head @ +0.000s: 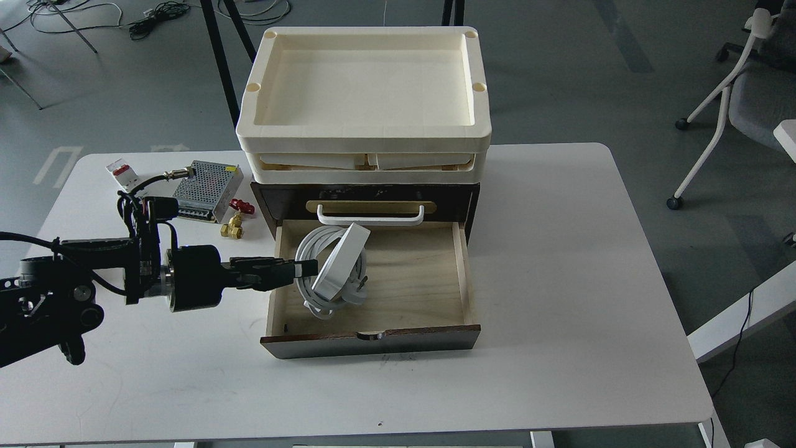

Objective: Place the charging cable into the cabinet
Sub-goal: 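Lower the cable into the drawer with the left gripper, then open the left gripper to release the cable inside the drawer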

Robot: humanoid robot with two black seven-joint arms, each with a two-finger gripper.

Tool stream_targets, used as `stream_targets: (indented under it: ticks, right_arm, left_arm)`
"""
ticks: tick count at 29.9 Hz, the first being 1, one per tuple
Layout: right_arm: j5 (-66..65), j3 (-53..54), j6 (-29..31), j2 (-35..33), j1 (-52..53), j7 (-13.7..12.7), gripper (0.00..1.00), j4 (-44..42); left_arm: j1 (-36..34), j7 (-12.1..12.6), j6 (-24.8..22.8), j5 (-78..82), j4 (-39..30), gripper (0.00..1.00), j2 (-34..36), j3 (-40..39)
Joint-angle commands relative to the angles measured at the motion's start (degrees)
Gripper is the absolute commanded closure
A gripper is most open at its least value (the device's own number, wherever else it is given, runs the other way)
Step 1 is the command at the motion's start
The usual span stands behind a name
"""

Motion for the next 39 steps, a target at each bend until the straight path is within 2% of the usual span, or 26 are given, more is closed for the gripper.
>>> stream_targets:
  ticks: [1,12,13,19,22,25,35,39]
  right_arm:
    - [0.1,0.1,0.0,0.7,-0.2,0.1,0.00,-1.0]
    - [0.0,0.1,0.0,1.5,-0.7,0.1,0.00,-1.9]
    - [0.0,0.1,0.0,1.5,-0.7,0.1,0.00,-1.9]
    - [0.0,0.1,0.0,1.5,-0.7,0.1,0.00,-1.9]
    - [0.0,0.1,0.0,1.5,-0.7,0.1,0.00,-1.9]
    - [0.1,0.1,0.0,1.5,-0.7,0.1,0.00,-1.9]
    - [0.1,0.1,0.0,1.5,-0.9,0.1,0.00,-2.4]
    - [0.0,0.1,0.0,1.5,-0.9,0.1,0.00,-2.4]
  left_arm:
    - [0.0,0.0,-0.1,0.0,2.1,0.99,-1.4,0.1]
    - [0.9,0.0,-0.2,0.0,8.0,0.97,-5.3,0.1]
    - [1.2,0.0,-0.2,0.0,7.9,0.96,-5.7,0.1]
    - [1.3,0.0,-0.5,-0.6,7.9,0.69,-6.1,-0.4]
    - [1.3,0.0,-0.5,-0.6,7.7,0.61,-6.3,-0.5]
    - [1.3,0.0,-0.6,-0.7,7.7,0.58,-6.8,-0.7]
    - [1.4,0.0,-0.3,-1.4,7.7,0.57,-7.8,-0.9]
    - [1.5,0.0,-0.6,-7.5,7.2,0.51,-4.5,-1.4]
